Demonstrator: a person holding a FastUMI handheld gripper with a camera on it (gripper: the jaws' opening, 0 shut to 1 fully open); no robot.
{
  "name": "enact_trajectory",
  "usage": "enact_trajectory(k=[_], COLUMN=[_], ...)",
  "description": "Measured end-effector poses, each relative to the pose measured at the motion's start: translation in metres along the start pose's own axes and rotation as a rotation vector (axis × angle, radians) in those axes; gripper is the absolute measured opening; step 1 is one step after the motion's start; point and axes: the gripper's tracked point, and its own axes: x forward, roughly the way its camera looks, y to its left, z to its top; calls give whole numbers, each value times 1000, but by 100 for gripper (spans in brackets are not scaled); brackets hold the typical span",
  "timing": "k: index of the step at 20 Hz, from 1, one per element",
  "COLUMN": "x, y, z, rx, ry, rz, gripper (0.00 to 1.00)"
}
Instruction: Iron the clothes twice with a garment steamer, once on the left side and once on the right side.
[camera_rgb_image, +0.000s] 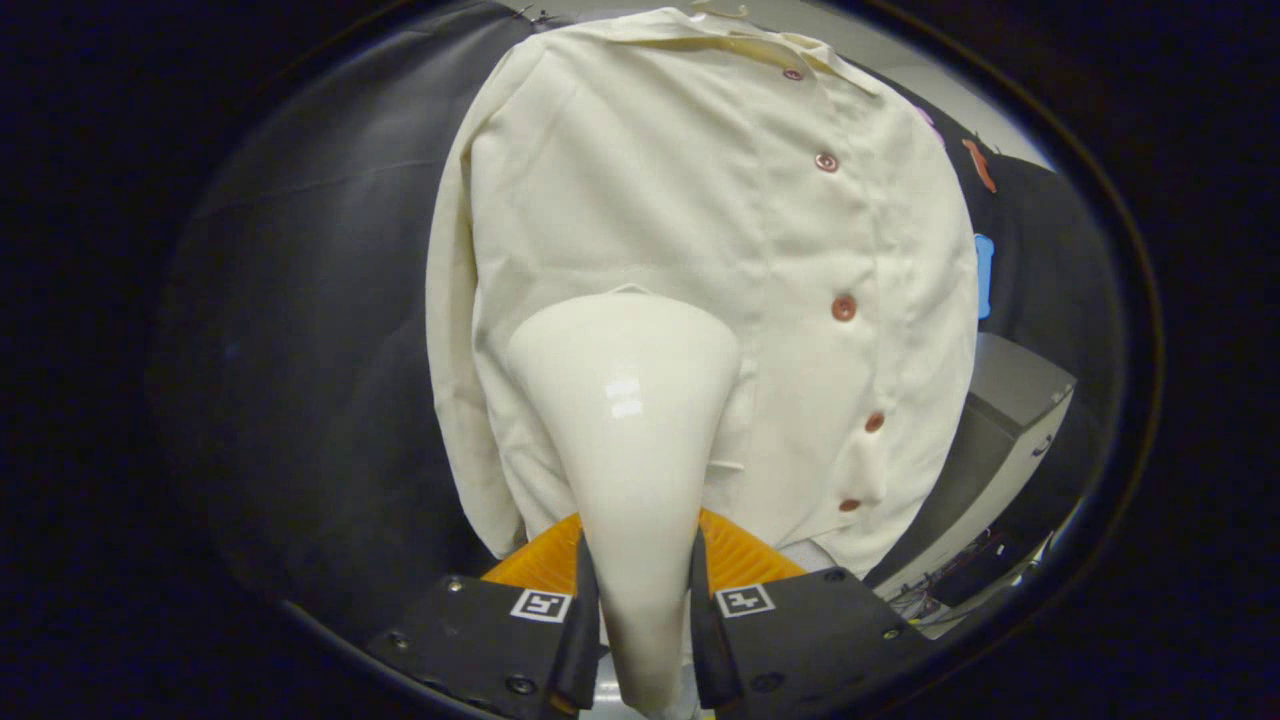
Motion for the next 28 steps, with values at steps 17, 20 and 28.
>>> enact_trajectory(k=[17,20,28], x=[30,12,-64], y=[-13,-14,-40], z=[-127,-121,-43], rx=[-125,-113,-116], ry=[265,259,118], rz=[19,44,158], gripper=[39,39,38])
